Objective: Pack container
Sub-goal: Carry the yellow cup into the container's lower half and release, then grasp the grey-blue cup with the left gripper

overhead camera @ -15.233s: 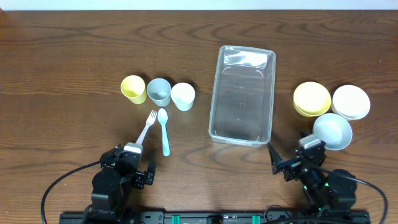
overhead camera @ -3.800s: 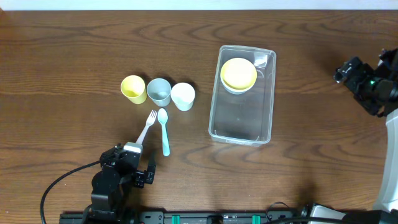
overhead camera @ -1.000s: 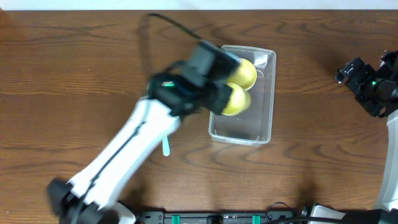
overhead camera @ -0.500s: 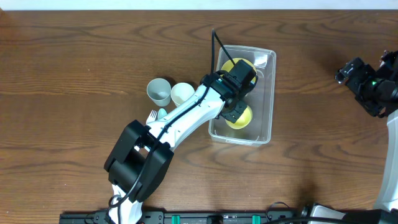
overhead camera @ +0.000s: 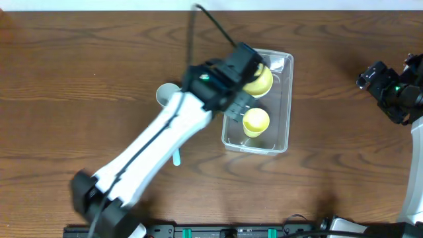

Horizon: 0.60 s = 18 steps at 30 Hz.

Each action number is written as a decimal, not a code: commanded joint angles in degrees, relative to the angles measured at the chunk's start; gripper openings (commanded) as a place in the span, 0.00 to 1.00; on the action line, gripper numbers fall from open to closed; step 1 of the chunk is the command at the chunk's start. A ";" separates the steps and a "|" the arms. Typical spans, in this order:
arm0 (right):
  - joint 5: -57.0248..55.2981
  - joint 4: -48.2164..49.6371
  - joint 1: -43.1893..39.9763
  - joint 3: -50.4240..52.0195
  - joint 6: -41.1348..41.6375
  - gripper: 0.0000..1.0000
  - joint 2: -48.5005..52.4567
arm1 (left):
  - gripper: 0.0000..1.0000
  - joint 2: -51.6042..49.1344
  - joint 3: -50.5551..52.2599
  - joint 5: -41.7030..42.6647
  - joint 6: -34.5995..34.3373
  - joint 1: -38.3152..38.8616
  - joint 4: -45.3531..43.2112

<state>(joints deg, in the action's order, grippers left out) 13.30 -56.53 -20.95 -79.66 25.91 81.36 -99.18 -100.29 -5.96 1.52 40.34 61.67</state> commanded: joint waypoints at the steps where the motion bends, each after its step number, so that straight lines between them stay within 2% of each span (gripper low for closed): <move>1: 0.02 -0.07 -0.42 -0.04 0.37 0.99 0.07 | 0.85 2.71 -0.07 -10.16 -0.11 -6.27 3.41; 4: 0.02 -0.07 -0.42 -0.04 0.37 0.99 0.07 | 0.88 1.81 1.70 -7.17 -4.15 -13.53 3.76; 9: 0.02 -0.07 -0.42 -0.04 0.37 0.99 0.07 | 0.88 -4.24 6.40 7.76 -4.63 -24.04 1.18; 12: 0.02 -0.07 -0.42 -0.04 0.37 0.99 0.07 | 0.88 -9.44 7.63 8.52 -7.93 -27.65 0.61; 18: 0.02 -0.09 -0.42 -0.04 0.37 0.99 0.07 | 0.85 -18.91 7.65 8.57 -8.04 -30.82 -0.28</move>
<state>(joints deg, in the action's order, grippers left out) 13.28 -56.53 -20.95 -79.66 25.93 81.36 -115.92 -92.62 0.99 -5.15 10.17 61.32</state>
